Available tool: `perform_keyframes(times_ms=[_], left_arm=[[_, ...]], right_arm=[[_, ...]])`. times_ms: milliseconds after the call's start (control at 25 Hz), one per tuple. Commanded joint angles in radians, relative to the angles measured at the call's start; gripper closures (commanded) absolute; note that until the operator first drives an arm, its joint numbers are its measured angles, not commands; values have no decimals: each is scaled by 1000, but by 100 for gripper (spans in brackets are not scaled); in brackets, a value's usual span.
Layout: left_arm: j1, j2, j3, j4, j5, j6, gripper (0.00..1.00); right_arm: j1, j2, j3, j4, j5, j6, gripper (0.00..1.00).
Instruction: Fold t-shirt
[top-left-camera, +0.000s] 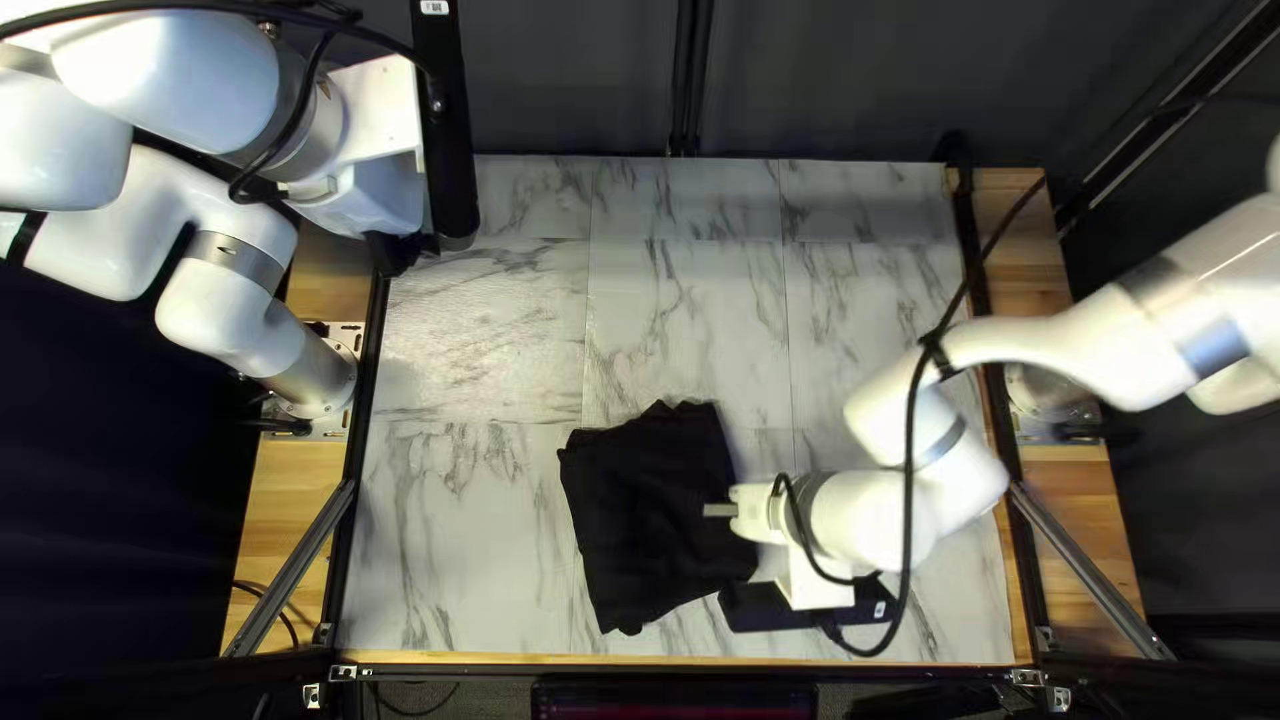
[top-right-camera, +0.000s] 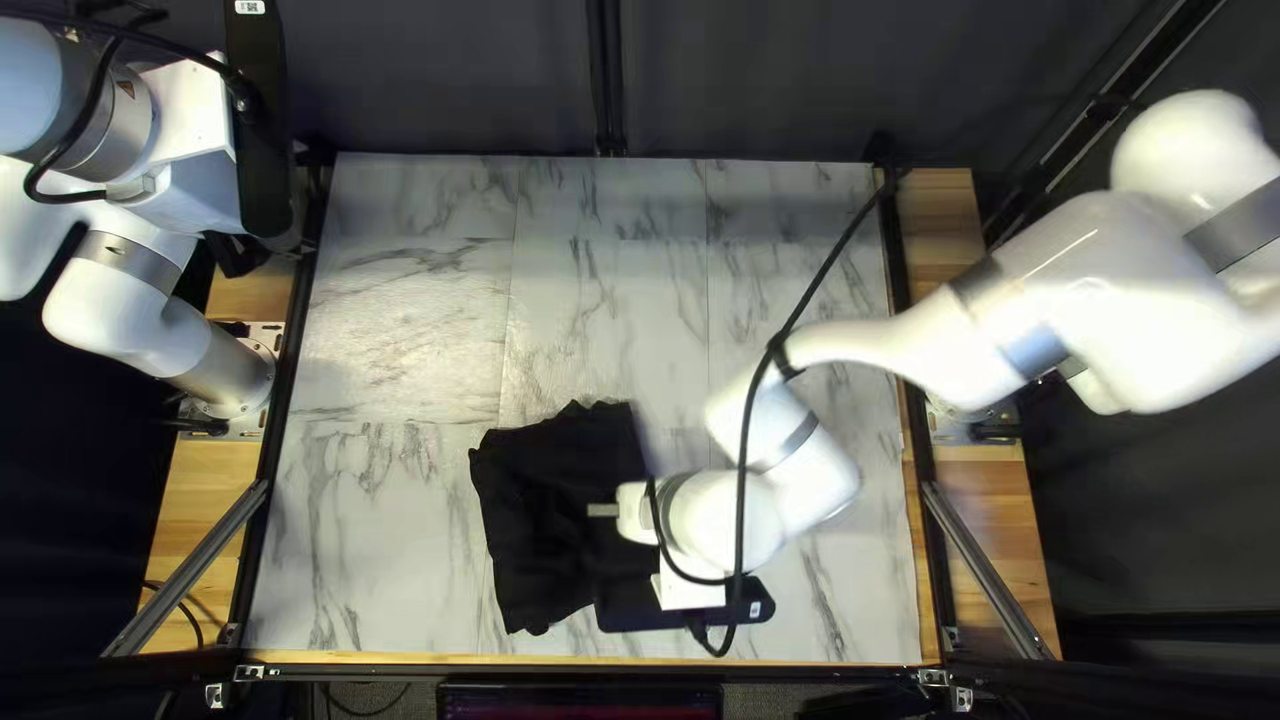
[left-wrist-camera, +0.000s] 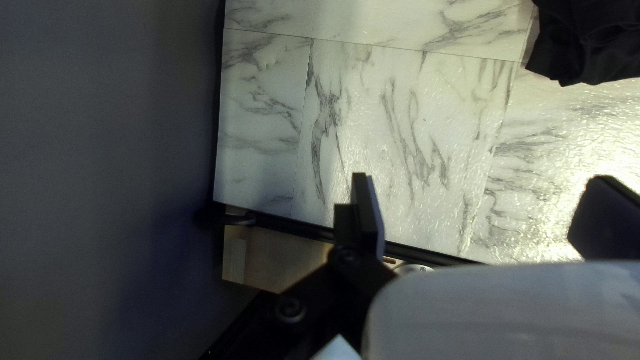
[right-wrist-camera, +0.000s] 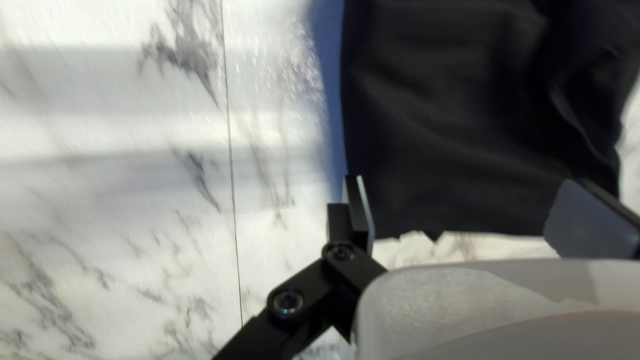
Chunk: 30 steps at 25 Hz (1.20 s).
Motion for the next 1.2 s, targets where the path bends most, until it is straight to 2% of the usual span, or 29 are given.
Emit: perform_keyframes(times_ms=[40,160,240,560,760,840,920,1000,1080,1200], left_arm=[[0,0,0,0,0,0,0],[0,0,0,0,0,0,0],[0,0,0,0,0,0,0],[0,0,0,0,0,0,0],[0,0,0,0,0,0,0],[0,0,0,0,0,0,0],[0,0,0,0,0,0,0],[0,0,0,0,0,0,0],[0,0,0,0,0,0,0],[0,0,0,0,0,0,0]], right_arm=[[-22,-111,-7,5,100,-52,0],[-56,-230,-19,25,220,-78,0],[-69,-272,-21,33,262,-78,0],[-164,-655,113,98,448,-137,0],[-227,-840,140,129,543,-166,0],[-233,-830,123,137,533,-134,0],[-216,-757,89,139,514,-37,0],[-196,-686,63,149,520,163,0],[-155,-670,69,122,543,344,0],[-155,-670,69,122,543,344,0]])
